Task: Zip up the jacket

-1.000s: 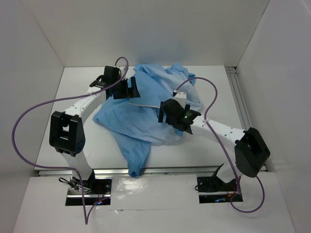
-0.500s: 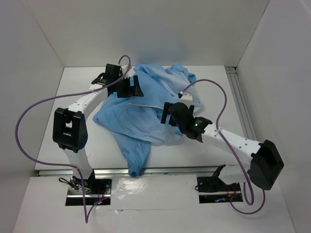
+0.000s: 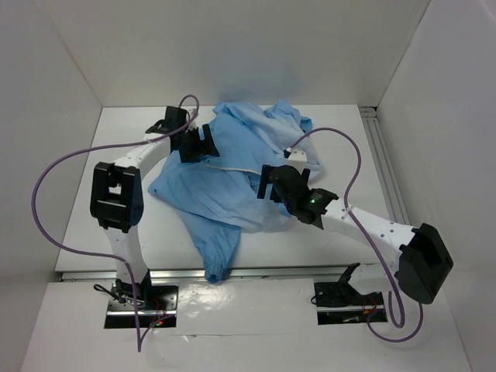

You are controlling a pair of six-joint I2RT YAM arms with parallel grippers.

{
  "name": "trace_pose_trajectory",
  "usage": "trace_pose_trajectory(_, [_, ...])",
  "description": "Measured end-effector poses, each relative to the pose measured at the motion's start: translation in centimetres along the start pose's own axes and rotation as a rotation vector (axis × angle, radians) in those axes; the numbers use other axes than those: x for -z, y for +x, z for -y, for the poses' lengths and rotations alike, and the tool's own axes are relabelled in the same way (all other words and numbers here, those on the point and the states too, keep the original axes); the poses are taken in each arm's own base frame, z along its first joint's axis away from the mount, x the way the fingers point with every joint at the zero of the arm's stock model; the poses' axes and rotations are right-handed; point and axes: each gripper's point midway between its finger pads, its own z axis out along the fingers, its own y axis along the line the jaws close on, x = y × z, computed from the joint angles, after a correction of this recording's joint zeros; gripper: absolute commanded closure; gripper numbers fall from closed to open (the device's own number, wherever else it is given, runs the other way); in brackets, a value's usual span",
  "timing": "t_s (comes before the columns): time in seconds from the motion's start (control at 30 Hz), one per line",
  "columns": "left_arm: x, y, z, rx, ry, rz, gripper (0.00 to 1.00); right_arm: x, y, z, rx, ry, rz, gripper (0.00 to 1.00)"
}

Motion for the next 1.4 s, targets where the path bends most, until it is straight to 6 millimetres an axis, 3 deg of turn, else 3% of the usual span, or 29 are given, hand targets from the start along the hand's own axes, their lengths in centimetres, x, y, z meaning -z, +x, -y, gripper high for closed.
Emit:
trace_pose_trajectory(0.27, [-2.6,-0.6,-1.9,0.027,-0.023,-0.01,0.1,-0.7,0.4,-0.5,0.014,0.007,-0.016,0.0])
trace_pose_trajectory(0.4, [-3.5,0.0,-2.5,0.032,-0.029,-0.035,0.17,-0.7,0.4,-0.5,0.014,0.007,-0.014,0.0])
trace_pose_trajectory(0.53, [-3.7,0.1,-1.8,0.021,0.004,-0.044,0.23,-0.7,0.3,-0.5,0.016,0.01,-0.015,0.0])
trace_pose_trajectory(0.7, [-3.7,-0.1,-0.7,0.01,0.063,-0.044,0.23,-0.7,0.2,-0.6,0.012,0.012,-0.013,0.0])
trace_pose_trajectory(0.83, [-3.8,0.0,0.2,-0.005,0.096,-0.047,0.32,-0.8,0.3,-0.6,0.007,0.013,-0.014,0.0])
trace_pose_trajectory(1.13, [-3.7,0.6,1.3,-0.031,0.145,-0.07,0.42,-0.8,0.2,-0.4,0.003,0.024,-0.01,0.0])
trace_pose_trajectory(1.3, [-3.6,0.9,1.6,-0.037,0.164,-0.08,0.43,-0.8,0.2,-0.3,0.002,0.027,-0.008,0.0])
trace_pose_trajectory(1.4, [-3.3,1.3,1.5,-0.043,0.184,-0.092,0.35,-0.8,0.1,-0.3,0.001,0.03,-0.006,0.0])
